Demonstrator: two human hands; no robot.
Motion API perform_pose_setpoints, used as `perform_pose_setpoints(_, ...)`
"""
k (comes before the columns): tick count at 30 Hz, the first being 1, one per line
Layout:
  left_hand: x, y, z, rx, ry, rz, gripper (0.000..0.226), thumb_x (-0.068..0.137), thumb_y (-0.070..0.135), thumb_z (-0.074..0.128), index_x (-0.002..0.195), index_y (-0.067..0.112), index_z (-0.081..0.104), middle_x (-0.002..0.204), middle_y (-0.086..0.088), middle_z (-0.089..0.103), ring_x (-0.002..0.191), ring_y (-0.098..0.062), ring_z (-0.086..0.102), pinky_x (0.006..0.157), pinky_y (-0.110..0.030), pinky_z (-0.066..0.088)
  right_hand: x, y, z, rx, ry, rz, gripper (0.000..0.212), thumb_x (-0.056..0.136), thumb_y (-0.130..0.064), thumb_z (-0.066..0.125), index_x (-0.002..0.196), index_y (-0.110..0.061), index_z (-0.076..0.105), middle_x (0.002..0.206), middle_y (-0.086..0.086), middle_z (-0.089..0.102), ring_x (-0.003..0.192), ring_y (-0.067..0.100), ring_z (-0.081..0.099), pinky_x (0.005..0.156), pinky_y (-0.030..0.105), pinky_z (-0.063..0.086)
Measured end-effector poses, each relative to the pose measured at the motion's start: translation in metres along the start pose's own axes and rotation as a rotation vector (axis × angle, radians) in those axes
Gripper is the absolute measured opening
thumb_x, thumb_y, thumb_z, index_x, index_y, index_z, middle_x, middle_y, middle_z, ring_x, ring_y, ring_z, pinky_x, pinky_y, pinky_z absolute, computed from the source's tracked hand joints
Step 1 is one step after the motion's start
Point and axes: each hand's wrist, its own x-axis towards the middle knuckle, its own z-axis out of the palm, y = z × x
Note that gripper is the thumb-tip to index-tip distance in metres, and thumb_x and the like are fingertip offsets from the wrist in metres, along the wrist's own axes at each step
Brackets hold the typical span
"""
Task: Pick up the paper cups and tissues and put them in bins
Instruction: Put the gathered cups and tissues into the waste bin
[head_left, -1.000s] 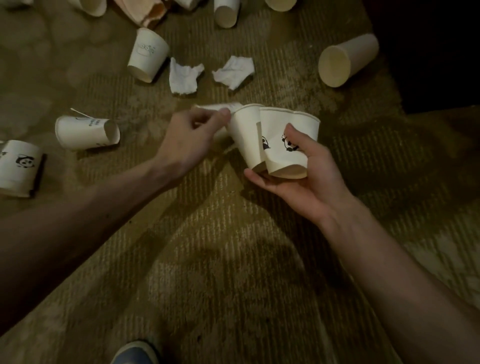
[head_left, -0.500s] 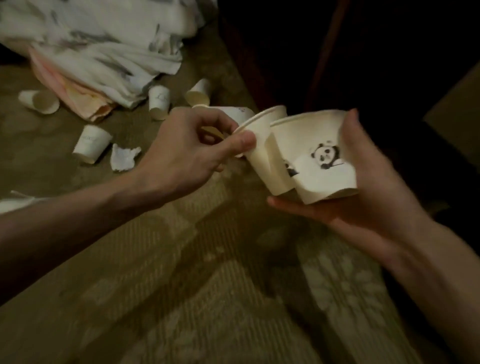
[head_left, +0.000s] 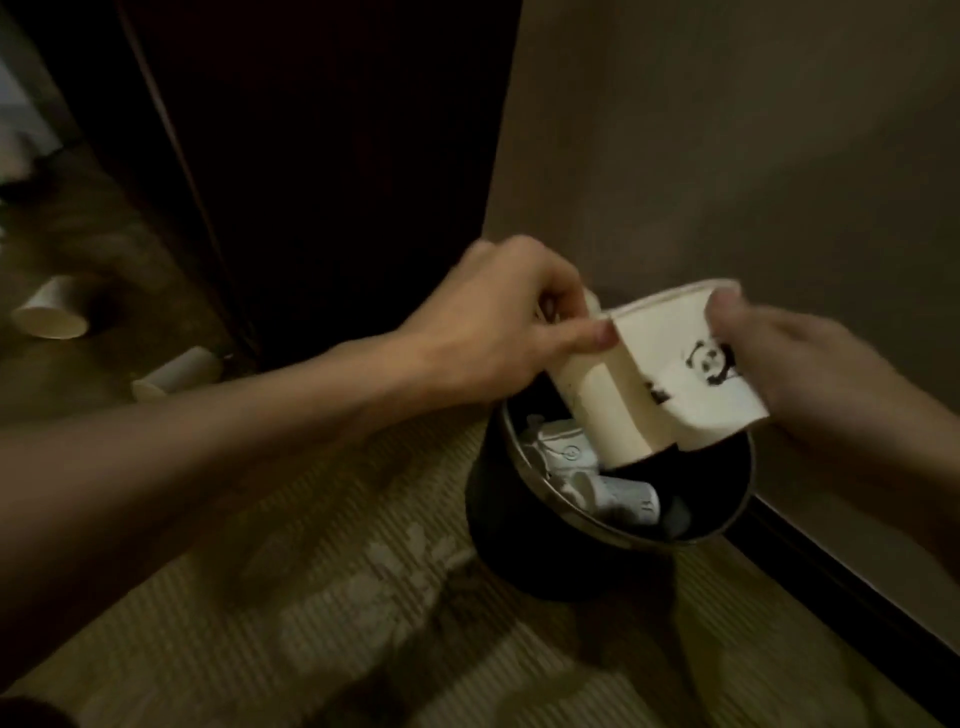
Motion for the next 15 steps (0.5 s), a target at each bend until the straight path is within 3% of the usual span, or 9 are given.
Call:
perform_pose_setpoints(2,0.013,-0.001,0.031,0.026,-0.202,-0.021,0.022,0.084,0.046,0.069,0.073,0.027,0.067,0.08,0.015,0.064,0.076,0.003,0.06,0.061,-0.017,0.05,-0.002,0.019,0.0,-0.062,0.03,0.06,0.038,0.096,-0.048,0.05,0.096,-0.015,0.069,0.073,-0.008,0.074,0.062,0.004,0.07,0.046,0.016,0.049)
perform_pose_setpoints(4,0.02,-0.008,0.057,0.05,-0.365,-0.055,0.021,0.086,0.041,0.07,0.075,0.023,0.067,0.081,0.012,0.065,0.076,0.0,0.06,0.06,-0.018,0.05,0.001,0.047,0.0,-0.234,0.066,0.042,0.032,0.095,-0.047,0.053,0.105,-0.019,0.066,0.075,-0.01,0.072,0.064,0.0,0.068,0.051,0.018,0.048)
perform_pose_setpoints(7,0.026,-0.021,0.084,0.104,-0.485,-0.075,0.018,0.088,0.034,0.071,0.078,0.019,0.069,0.076,0.011,0.064,0.069,0.001,0.058,0.052,-0.013,0.04,0.008,0.067,0.004,-0.435,0.099,0.01,0.035,0.092,-0.051,0.057,0.118,-0.027,0.053,0.09,-0.009,0.068,0.079,0.011,0.067,0.066,0.034,0.054)
perform_pose_setpoints(10,0.029,-0.028,0.099,0.213,-0.577,-0.095,0.016,0.089,0.027,0.069,0.075,0.024,0.063,0.079,0.01,0.058,0.08,-0.01,0.058,0.063,-0.022,0.041,0.014,0.073,0.013,-0.701,0.104,-0.106,0.039,0.091,-0.052,0.057,0.119,-0.027,0.046,0.098,0.002,0.067,0.087,0.026,0.065,0.072,0.042,0.053)
perform_pose_setpoints(12,0.03,-0.028,0.104,0.316,-0.633,-0.092,0.013,0.09,0.02,0.066,0.079,0.025,0.063,0.08,0.009,0.053,0.084,-0.017,0.057,0.067,-0.027,0.042,0.017,0.075,0.018,-0.885,0.06,-0.167,0.039,0.091,-0.051,0.056,0.117,-0.024,0.046,0.099,0.006,0.066,0.09,0.032,0.062,0.07,0.041,0.051)
perform_pose_setpoints(15,0.029,-0.025,0.101,0.389,-0.728,-0.075,0.011,0.093,0.015,0.061,0.096,0.019,0.071,0.09,0.001,0.06,0.089,-0.022,0.063,0.071,-0.031,0.049,0.017,0.077,0.018,-1.056,-0.023,-0.199,0.031,0.092,-0.047,0.056,0.112,-0.024,0.051,0.1,0.003,0.066,0.088,0.028,0.062,0.066,0.036,0.048)
